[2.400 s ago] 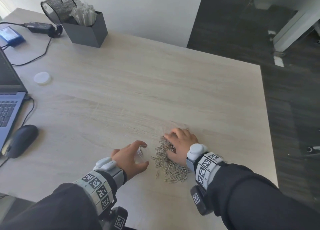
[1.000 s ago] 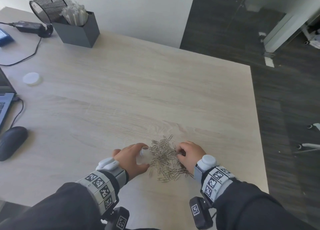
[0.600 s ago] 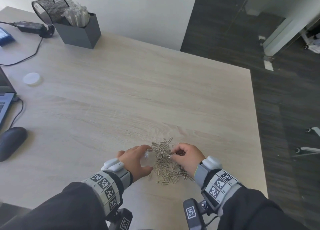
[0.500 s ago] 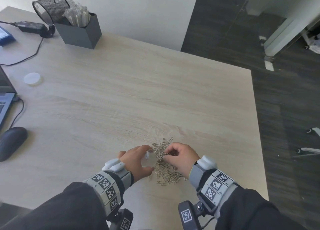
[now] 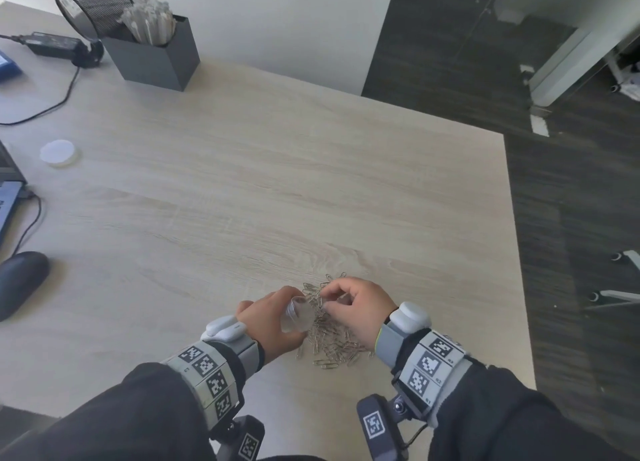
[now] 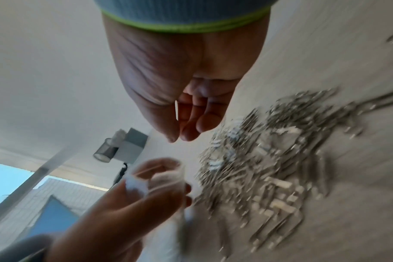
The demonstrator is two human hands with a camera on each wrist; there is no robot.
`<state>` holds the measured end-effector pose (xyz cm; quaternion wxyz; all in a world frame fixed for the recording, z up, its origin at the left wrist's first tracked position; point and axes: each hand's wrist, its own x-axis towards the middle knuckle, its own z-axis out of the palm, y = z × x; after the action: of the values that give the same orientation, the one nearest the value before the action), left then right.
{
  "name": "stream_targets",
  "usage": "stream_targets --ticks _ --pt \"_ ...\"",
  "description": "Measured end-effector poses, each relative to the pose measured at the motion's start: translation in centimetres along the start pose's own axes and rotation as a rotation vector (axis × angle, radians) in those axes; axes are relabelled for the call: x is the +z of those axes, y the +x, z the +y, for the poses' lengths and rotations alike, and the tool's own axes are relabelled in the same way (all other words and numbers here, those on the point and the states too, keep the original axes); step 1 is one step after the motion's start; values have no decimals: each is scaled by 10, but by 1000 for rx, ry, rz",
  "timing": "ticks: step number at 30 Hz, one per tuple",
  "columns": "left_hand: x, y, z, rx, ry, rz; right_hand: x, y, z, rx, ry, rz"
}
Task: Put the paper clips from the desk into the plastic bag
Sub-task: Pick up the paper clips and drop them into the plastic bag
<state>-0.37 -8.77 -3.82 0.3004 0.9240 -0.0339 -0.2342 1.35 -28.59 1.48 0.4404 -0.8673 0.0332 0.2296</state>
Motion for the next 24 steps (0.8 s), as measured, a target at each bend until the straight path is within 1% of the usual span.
stream_targets --ticks 2,4,7,8,10,12,14,17,21,24 --pt "2 2 -2 -10 4 -12 -15 2 20 49 -103 58" --pt "1 4 -6 -31 -1 -20 -30 1 43 129 -202 67" --pt "0 5 -6 -41 -15 -45 -48 -12 75 282 -306 13" --pt "-1 5 -5 -41 -18 -48 -52 -18 82 311 -338 -22" --pt "-2 4 -3 -38 -22 -44 -54 -29 92 323 -403 -100" --pt "-1 4 -2 -38 -14 -38 -51 -37 95 304 -444 -167" --pt "0 5 -1 -38 -7 -36 -45 -40 95 280 -481 -204" --pt "0 5 -1 -38 0 -38 -33 -35 87 265 -418 -179" --pt "0 5 0 -39 9 -17 -14 -21 73 241 -288 -83" --pt "-1 3 -1 -42 15 3 -3 -13 58 220 -119 -21"
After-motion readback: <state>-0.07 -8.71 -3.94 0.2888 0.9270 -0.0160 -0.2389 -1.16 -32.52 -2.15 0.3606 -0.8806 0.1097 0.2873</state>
